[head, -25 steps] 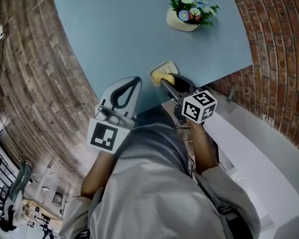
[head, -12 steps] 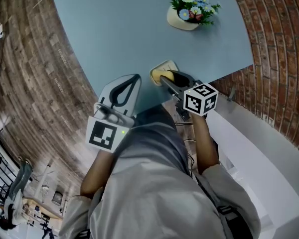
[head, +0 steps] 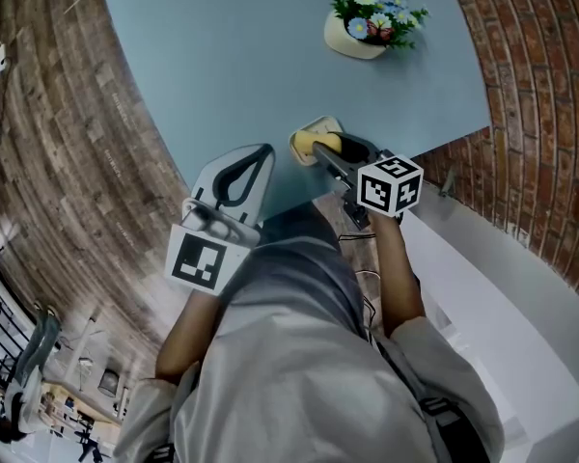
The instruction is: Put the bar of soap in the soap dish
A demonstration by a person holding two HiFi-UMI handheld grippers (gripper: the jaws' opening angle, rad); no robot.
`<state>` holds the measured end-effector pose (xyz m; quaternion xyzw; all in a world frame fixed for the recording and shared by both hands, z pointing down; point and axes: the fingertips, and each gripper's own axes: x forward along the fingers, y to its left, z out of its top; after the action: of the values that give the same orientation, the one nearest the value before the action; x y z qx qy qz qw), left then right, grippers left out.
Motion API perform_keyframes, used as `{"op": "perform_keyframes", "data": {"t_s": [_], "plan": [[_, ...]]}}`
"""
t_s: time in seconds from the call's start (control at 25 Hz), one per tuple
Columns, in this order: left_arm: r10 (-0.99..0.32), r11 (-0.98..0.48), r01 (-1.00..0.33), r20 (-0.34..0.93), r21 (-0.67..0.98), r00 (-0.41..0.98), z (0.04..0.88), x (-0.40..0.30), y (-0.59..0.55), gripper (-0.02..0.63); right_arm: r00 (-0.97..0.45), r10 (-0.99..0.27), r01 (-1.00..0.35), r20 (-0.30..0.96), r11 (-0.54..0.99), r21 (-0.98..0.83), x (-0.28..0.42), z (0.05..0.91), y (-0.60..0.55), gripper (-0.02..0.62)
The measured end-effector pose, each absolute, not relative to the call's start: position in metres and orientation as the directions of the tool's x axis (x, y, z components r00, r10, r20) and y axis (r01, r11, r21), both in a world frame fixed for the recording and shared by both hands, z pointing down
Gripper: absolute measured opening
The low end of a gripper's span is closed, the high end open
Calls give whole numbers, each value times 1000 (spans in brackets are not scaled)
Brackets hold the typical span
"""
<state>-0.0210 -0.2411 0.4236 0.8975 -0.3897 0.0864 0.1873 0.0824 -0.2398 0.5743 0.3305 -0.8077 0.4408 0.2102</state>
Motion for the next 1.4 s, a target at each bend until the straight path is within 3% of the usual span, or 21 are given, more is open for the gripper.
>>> {"op": "perform_keyframes", "data": {"t_s": [0.56, 1.24, 1.32, 1.4], "plan": [[-622, -668, -696, 317, 264, 716, 426, -6, -233, 3, -636, -327, -739, 699, 518, -431, 90, 583, -249, 221], [-631, -657, -704, 315, 267, 709, 426, -5, -237, 3, -595, -383, -761, 706, 549, -344, 97, 578, -257, 221], [-633, -657, -705, 314, 267, 708, 425, -5, -239, 3, -590, -398, -766, 703, 550, -332, 98, 574, -260, 209], [-635, -654, -707, 313, 268, 706, 424, -4, -240, 3, -578, -434, -778, 691, 548, -307, 100, 566, -264, 142]]}}
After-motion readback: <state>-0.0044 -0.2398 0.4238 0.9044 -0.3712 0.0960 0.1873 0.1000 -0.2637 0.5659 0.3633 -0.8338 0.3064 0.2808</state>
